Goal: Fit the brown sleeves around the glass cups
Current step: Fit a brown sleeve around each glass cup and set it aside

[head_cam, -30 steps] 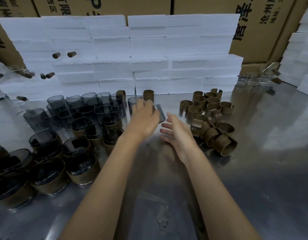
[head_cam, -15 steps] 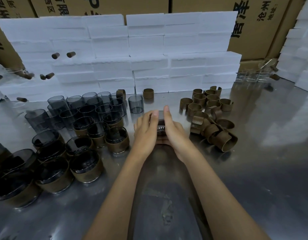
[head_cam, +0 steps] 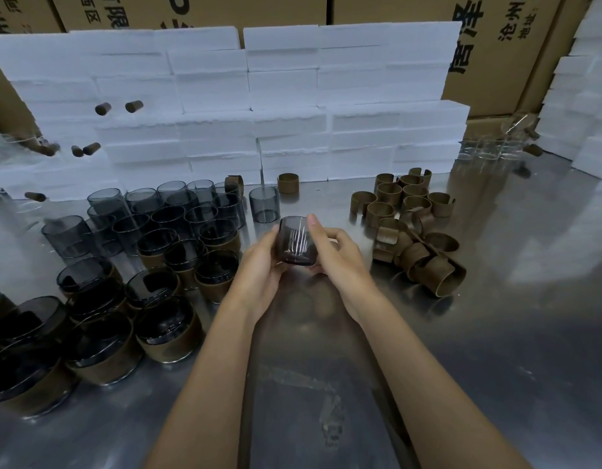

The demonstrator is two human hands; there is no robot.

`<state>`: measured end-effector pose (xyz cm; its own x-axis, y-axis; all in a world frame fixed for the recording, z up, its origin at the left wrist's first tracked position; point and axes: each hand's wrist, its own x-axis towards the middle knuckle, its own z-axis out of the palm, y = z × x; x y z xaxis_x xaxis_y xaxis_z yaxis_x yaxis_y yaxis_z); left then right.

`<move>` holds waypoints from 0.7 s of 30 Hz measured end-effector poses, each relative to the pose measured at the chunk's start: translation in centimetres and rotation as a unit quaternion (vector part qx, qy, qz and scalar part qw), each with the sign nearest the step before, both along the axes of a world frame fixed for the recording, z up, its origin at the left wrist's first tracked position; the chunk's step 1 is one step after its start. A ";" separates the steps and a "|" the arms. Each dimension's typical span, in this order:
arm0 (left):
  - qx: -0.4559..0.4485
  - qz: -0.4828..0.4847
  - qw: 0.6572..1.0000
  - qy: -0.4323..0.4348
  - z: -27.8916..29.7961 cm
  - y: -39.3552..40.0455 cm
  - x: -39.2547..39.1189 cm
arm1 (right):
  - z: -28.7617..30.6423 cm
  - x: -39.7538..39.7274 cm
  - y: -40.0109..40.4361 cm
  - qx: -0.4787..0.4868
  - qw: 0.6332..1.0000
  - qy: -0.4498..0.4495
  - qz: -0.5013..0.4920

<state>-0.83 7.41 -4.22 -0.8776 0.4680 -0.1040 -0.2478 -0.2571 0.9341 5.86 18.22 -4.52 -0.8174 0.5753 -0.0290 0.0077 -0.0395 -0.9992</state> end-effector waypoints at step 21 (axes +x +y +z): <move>-0.027 0.044 0.994 0.094 -0.8 0.0 -0.3 | -0.8 -0.5 0.3 0.039 0.998 0.043 -0.021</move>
